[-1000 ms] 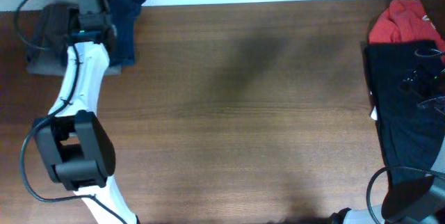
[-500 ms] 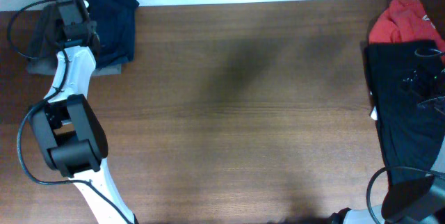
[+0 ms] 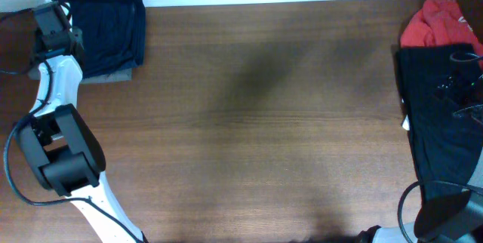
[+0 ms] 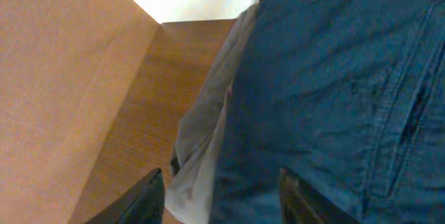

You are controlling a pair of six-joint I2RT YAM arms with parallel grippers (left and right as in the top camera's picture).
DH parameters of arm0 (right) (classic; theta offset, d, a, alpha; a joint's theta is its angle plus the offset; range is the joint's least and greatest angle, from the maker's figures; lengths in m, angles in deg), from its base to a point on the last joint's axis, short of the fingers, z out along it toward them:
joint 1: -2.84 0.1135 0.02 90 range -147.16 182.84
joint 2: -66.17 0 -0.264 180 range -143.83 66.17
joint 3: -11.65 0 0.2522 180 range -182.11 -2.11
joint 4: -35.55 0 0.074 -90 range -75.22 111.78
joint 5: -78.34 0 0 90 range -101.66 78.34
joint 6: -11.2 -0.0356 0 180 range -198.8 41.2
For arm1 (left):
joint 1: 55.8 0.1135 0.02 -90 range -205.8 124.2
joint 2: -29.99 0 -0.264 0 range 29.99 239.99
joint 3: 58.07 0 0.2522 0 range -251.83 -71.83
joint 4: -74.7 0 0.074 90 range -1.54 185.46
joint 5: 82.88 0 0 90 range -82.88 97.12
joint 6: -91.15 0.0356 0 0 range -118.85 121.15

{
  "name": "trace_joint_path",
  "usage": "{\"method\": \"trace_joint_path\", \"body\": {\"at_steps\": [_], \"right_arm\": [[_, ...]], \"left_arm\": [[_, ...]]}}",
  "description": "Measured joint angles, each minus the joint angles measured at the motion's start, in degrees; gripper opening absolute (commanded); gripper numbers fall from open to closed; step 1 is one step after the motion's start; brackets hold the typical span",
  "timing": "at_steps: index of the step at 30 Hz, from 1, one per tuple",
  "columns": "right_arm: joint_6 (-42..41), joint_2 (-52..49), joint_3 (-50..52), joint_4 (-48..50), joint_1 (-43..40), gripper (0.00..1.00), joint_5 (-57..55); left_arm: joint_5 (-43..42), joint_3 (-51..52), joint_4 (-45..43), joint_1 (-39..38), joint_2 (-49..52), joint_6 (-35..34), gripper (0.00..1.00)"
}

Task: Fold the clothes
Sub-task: 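Lower the trousers onto the grey garment and adjust them with the left gripper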

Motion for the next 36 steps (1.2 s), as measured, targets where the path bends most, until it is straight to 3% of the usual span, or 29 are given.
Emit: {"method": "trace_joint_path", "body": {"at_steps": [1,7,11,17,18,20,22,24,25,28,31,36], "right_arm": [[0.04,0.0,0.0,0.0,0.0,0.98,0.0],[0.0,0.0,0.0,-0.02,0.0,0.98,0.0],[0.0,0.0,0.0,0.0,0.0,0.98,0.0],[0.0,0.0,0.0,0.0,0.0,0.99,0.0],[-0.02,-0.02,0.0,0.0,0.0,0.98,0.0],[0.02,-0.02,0.0,-0.02,0.0,0.98,0.0],[0.02,-0.02,0.0,0.02,0.0,0.98,0.02],[0.02,0.0,0.0,-0.02,0.0,0.98,0.0],[0.0,0.0,0.0,-0.02,0.0,0.98,0.0],[0.02,0.0,0.0,-0.04,0.0,0.98,0.0],[0.02,0.0,0.0,-0.04,0.0,0.98,0.0],[0.02,0.0,0.0,0.02,0.0,0.98,0.0]], "left_arm": [[-0.13,-0.04,0.52,-0.13,0.0,-2.27,0.01],[-10.54,-0.48,4.79,-0.09,2.64,-8.41,0.02],[-9.38,-0.48,6.08,0.48,8.0,-8.94,0.02],[-8.26,-0.74,8.76,5.95,8.22,-9.14,0.05],[-7.41,-0.79,9.11,6.45,8.2,-9.14,0.09],[-5.9,-0.79,9.7,6.16,7.41,-9.33,0.27],[-4.87,-0.79,10.34,4.92,3.98,-10.71,0.32],[-4.26,-0.79,11.19,3.32,-0.72,-12.57,0.45],[-4.2,-0.87,12.59,2.51,-2.8,-13.35,0.45],[-3.98,-1.6,20.79,-0.28,-7.06,-15.87,0.34],[-3.85,-1.64,34.23,-0.48,-6.1,-24.68,0.04],[-6.01,-0.26,43.17,1.88,-0.26,-28.39,0.01]]}}
